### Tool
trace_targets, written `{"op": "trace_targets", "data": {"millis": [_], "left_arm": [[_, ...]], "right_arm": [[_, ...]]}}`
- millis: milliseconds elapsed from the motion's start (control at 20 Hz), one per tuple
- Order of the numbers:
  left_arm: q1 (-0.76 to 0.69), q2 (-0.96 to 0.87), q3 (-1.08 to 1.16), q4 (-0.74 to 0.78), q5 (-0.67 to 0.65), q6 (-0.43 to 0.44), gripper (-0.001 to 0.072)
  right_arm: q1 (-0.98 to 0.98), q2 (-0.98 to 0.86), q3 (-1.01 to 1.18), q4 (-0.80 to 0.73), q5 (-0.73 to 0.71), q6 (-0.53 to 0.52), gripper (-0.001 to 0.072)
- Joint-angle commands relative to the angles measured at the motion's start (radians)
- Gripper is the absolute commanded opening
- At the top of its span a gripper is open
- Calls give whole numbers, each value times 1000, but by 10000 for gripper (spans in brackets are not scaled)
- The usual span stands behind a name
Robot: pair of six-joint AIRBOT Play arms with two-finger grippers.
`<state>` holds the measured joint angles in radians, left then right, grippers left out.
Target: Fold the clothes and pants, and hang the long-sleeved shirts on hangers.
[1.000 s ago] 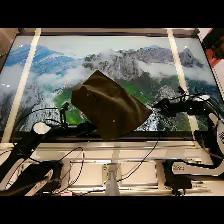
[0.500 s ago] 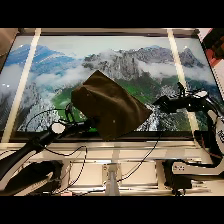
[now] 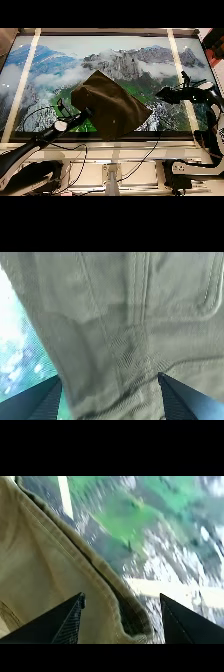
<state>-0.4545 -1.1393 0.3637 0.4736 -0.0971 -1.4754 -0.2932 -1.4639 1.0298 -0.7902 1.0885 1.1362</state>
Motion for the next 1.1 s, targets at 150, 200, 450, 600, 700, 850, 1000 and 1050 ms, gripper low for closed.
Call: {"op": "trace_targets", "data": {"millis": [150, 200, 450, 600, 700, 850, 1000, 1050], "left_arm": [[0, -137, 156, -11, -26, -3, 530], [0, -160, 175, -11, -43, -3, 530], [0, -183, 220, -10, -64, -1, 52], [3, -183, 245, 1, -77, 2, 34], [3, -182, 260, 18, -135, 2, 33], [3, -178, 283, 127, -275, 1, 33], [19, -176, 286, 177, -342, 0, 33], [27, -176, 287, 177, -344, 0, 33]], "right_arm": [[126, -83, 159, -4, -41, -2, 540], [156, -113, 200, -7, -41, -2, 540], [264, -297, 389, -89, 20, 15, 540], [283, -385, 462, -108, 45, 15, 541], [282, -427, 488, -113, 63, 14, 543], [283, -460, 495, -174, 71, -5, 552], [275, -476, 495, -186, 42, -5, 551], [275, -482, 496, -185, 38, -5, 551]]}}
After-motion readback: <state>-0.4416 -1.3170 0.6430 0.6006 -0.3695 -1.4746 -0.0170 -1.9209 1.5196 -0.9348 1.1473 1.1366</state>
